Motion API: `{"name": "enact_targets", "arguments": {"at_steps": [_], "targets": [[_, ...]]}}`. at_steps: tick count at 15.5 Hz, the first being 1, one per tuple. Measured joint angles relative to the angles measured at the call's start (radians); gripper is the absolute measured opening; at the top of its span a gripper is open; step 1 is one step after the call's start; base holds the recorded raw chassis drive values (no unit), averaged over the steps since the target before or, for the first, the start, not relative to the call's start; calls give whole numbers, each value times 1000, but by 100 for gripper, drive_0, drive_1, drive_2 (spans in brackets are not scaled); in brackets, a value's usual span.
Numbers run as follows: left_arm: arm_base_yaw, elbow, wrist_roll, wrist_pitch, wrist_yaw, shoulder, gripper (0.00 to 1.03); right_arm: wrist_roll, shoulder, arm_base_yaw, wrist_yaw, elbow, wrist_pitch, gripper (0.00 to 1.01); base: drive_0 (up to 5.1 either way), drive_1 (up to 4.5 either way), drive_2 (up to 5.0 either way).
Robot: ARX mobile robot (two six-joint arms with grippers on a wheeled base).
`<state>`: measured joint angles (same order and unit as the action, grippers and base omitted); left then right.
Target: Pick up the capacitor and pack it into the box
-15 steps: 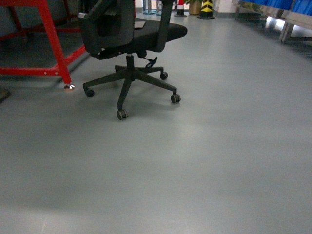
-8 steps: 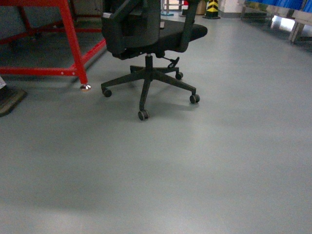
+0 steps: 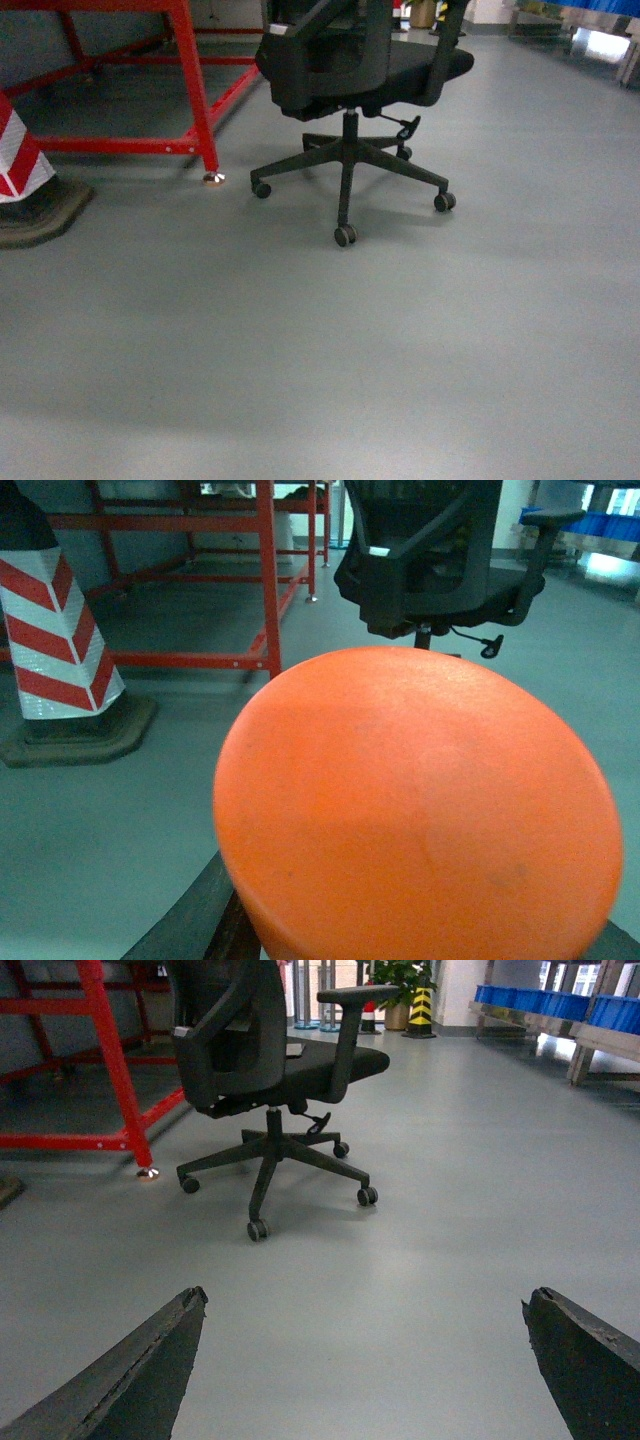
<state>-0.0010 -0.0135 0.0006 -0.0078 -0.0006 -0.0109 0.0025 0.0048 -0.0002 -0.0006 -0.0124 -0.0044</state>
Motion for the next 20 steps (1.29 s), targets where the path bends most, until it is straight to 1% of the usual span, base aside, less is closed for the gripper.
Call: {"name": "enact_targets", "arguments": {"at_steps": [20], "targets": [[0,0,0,2,0,0,44,0,0,0,0,0,1,98,-509,237,237]]}}
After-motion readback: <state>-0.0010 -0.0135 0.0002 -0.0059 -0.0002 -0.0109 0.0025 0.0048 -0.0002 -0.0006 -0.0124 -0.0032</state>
